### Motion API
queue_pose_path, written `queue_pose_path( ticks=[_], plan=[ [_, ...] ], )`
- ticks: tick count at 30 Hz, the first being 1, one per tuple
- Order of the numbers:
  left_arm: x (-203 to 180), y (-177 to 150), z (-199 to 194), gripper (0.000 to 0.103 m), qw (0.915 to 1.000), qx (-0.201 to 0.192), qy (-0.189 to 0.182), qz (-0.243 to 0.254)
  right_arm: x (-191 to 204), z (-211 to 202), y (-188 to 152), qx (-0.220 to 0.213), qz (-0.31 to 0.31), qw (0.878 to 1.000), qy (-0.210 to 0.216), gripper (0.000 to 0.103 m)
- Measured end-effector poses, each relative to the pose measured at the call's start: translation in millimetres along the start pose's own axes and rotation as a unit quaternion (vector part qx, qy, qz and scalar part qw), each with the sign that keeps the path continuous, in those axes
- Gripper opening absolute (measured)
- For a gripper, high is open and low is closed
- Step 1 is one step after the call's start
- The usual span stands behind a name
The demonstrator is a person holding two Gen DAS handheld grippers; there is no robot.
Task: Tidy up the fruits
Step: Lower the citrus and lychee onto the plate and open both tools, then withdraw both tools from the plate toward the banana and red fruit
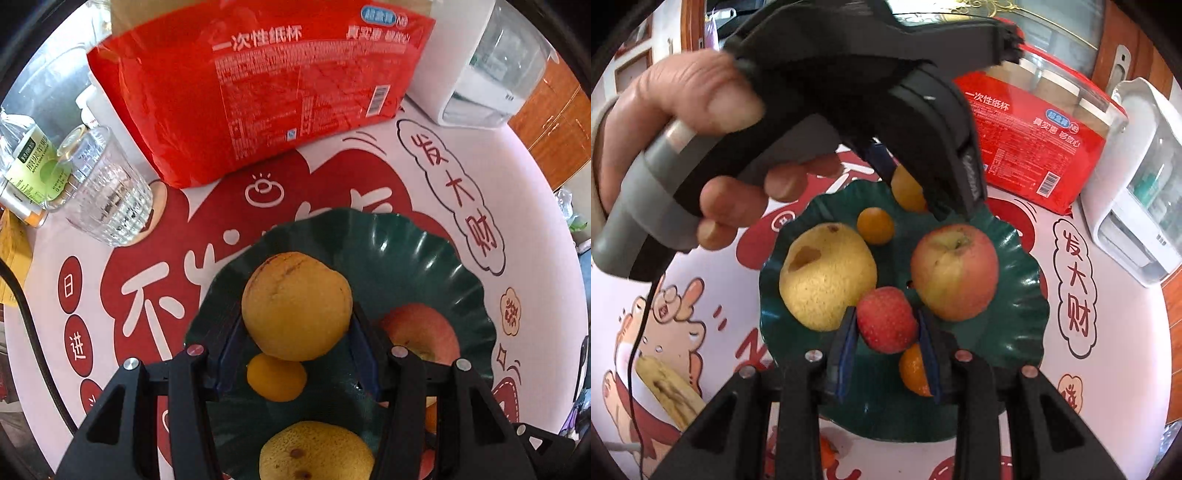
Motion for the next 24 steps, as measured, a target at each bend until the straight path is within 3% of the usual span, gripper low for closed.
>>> queue_pose_path(
  ticks=[8,11,15,17,24],
  plan=[
    [2,-3,3,0.053,0.9999,0.007,0.011,-0.003,8,-1,-6,0.004,-0.009,1.0,-0.007,0.033],
    [3,-5,1,0.054,0.9998,0.009,0.015,-0.003,6,-3,-6,0.002,-0.005,1.0,-0.006,0.039],
    [1,-3,-13,0.074,0.9997,-0.011,0.023,0.0,4,-7,-3,-0.006,-0.003,1.0,-0.009,0.049],
    [0,-2,-21,0.078,0.9994,-0.02,0.029,0.001,3,-9,-2,-0.008,0.0,1.0,-0.008,0.049],
    [-5,-14,-51,0.079,0.9985,-0.041,0.036,-0.005,0,-22,-3,-0.011,0.021,1.0,0.003,0.049]
  ],
)
Point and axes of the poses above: each gripper's, at about its wrist camera, not at the fingertips, and z roughly the way its jaws point, x to its left, y to its top, the point moved 6 cm from there along z, roughly the way its jaws point, and after that the axes turned 4 degrees about -z, right-handed, at the moved point
